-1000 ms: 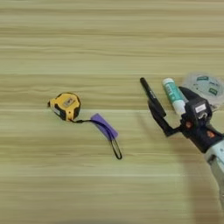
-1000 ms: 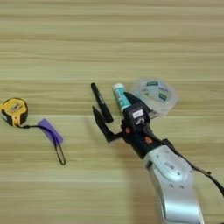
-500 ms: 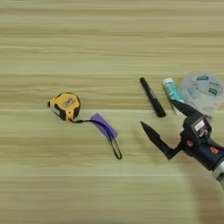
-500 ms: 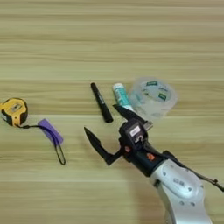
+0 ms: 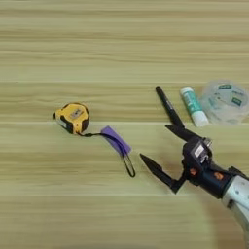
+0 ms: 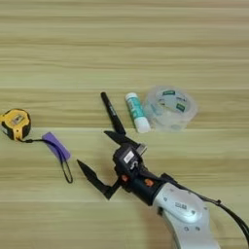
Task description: Move the objects on the table
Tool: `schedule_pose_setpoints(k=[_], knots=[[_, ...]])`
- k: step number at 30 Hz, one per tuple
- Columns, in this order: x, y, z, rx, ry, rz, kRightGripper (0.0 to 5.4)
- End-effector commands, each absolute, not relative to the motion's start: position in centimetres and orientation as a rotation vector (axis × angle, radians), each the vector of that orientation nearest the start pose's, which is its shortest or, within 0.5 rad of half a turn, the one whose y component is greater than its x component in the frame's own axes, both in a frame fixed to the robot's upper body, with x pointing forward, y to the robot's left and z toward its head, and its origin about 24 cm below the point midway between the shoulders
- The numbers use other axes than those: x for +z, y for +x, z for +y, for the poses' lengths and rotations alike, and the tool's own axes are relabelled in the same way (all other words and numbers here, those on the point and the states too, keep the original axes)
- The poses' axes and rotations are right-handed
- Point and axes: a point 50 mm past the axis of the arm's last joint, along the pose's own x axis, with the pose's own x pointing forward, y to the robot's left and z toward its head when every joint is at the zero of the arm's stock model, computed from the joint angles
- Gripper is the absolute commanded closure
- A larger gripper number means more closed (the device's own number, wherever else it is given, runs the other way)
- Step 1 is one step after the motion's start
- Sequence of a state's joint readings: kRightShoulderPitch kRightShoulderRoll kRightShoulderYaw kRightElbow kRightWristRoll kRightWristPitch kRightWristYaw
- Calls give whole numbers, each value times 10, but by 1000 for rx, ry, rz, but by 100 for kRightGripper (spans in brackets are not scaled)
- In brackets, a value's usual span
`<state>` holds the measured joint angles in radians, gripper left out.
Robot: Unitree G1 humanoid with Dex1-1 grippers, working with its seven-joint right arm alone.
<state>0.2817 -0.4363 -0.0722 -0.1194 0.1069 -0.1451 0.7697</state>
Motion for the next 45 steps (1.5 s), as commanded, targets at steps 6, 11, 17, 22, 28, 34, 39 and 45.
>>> schedule_pose_setpoints(k=[6,11,17,22,28,34,39,45], knots=[[42,199,-214,735,-405,93,4],[34,204,-213,742,-410,113,4],[29,207,-210,755,-419,117,4],[27,210,-202,783,-416,112,4],[25,208,-192,822,-406,102,4],[23,204,-183,856,-394,104,4],[19,204,-176,868,-386,107,4],[12,209,-171,821,-348,138,4]])
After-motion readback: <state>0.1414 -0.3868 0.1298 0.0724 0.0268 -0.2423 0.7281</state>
